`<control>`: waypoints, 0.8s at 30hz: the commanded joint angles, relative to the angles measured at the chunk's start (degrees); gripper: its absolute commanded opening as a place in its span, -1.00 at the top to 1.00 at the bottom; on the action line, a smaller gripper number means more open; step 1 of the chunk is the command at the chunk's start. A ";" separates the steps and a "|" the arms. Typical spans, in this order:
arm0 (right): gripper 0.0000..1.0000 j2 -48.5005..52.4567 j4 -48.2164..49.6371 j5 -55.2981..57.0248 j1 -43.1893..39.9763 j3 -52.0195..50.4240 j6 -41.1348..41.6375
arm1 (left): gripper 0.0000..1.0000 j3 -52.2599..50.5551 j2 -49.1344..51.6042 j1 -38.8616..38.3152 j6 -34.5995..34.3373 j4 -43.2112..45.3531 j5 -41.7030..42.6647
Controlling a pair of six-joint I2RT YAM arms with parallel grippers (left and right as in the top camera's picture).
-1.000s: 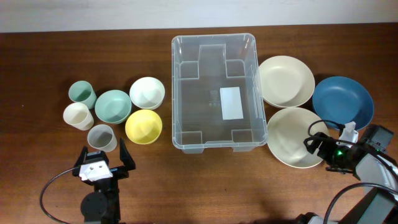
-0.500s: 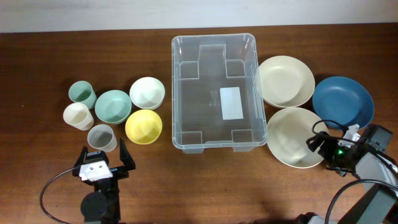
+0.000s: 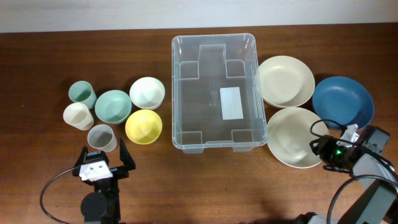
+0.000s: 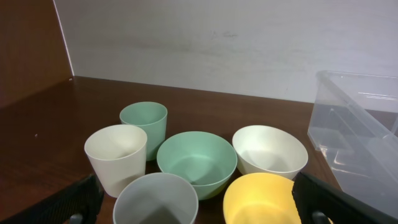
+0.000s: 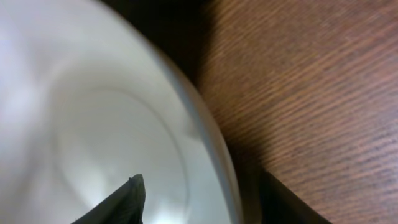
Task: Pack container
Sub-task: 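Move the right gripper to the front cream plate and grasp its rim, then lift the cream plate with the right gripper and lower it into the bin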
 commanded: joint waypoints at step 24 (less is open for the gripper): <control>0.92 -6.23 -6.49 -0.20 -2.82 0.09 0.39 | -0.99 -0.44 -0.44 0.09 0.72 0.11 -0.24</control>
